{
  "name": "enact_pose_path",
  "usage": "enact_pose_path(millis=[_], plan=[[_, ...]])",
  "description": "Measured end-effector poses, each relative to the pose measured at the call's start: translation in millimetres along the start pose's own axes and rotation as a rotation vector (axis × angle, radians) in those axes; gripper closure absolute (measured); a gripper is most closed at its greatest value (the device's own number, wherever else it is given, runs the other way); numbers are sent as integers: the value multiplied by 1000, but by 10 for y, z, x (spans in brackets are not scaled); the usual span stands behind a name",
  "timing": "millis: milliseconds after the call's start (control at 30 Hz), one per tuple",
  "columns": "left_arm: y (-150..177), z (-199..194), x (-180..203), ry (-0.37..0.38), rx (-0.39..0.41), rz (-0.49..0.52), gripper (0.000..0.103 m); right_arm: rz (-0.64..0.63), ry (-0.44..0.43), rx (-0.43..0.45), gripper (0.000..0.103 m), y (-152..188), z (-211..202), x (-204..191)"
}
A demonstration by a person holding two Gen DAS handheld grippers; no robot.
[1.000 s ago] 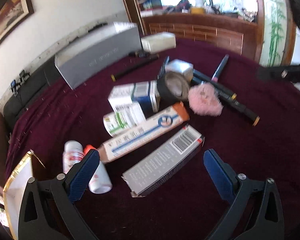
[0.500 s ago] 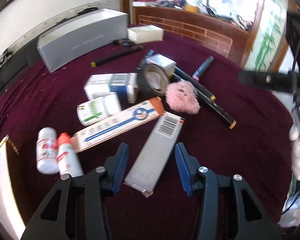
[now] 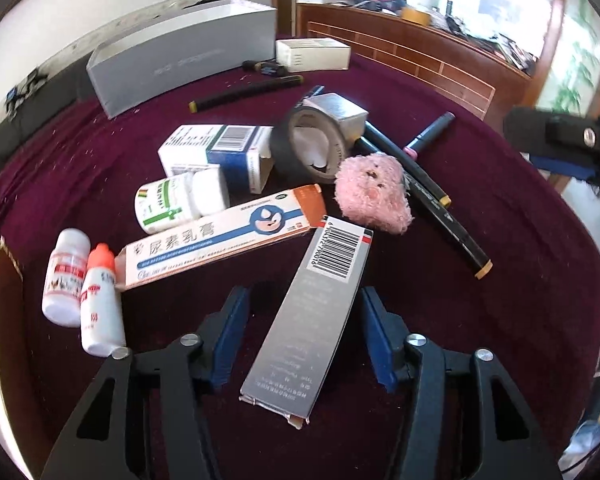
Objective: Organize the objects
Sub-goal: 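Grasp the grey barcode box with the left tool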
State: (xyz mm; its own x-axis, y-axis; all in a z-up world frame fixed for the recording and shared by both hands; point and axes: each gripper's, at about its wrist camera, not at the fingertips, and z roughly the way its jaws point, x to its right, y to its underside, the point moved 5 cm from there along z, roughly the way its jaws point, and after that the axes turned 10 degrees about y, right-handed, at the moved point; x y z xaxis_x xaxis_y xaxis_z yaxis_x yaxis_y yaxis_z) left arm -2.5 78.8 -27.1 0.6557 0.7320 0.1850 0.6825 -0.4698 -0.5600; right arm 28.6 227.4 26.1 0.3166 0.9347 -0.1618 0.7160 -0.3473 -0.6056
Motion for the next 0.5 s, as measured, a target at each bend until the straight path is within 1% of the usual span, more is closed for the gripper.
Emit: enact_pose_path(millis=[33,67,167,267,333,400,467,500], plan=[[2,-21,-5,31,1,-23,78,-5,0,-8,0,4,13,-17],[4,-30,-12,52,1,-45,81,-10,0,-16,0,12,25,-34],[78,-211,-65,69,41,-109,81,-28,-14,-39,0,29,65,-85],[201,-367,-93,85,46,-150,80,-62,-2,-52,0,37,112,-140],[275,-424,-118,91,48,-172,80,-92,-9,-59,0,40,143,-211],[273,-355,-161,89,36,-199,80,-114,-33,-67,0,39,177,-315],[259,-266,-198,76,29,-230,80,-116,-93,-95,0,40,230,-436],[260,-227,-211,72,39,-246,79,-112,-128,-117,0,41,264,-497]])
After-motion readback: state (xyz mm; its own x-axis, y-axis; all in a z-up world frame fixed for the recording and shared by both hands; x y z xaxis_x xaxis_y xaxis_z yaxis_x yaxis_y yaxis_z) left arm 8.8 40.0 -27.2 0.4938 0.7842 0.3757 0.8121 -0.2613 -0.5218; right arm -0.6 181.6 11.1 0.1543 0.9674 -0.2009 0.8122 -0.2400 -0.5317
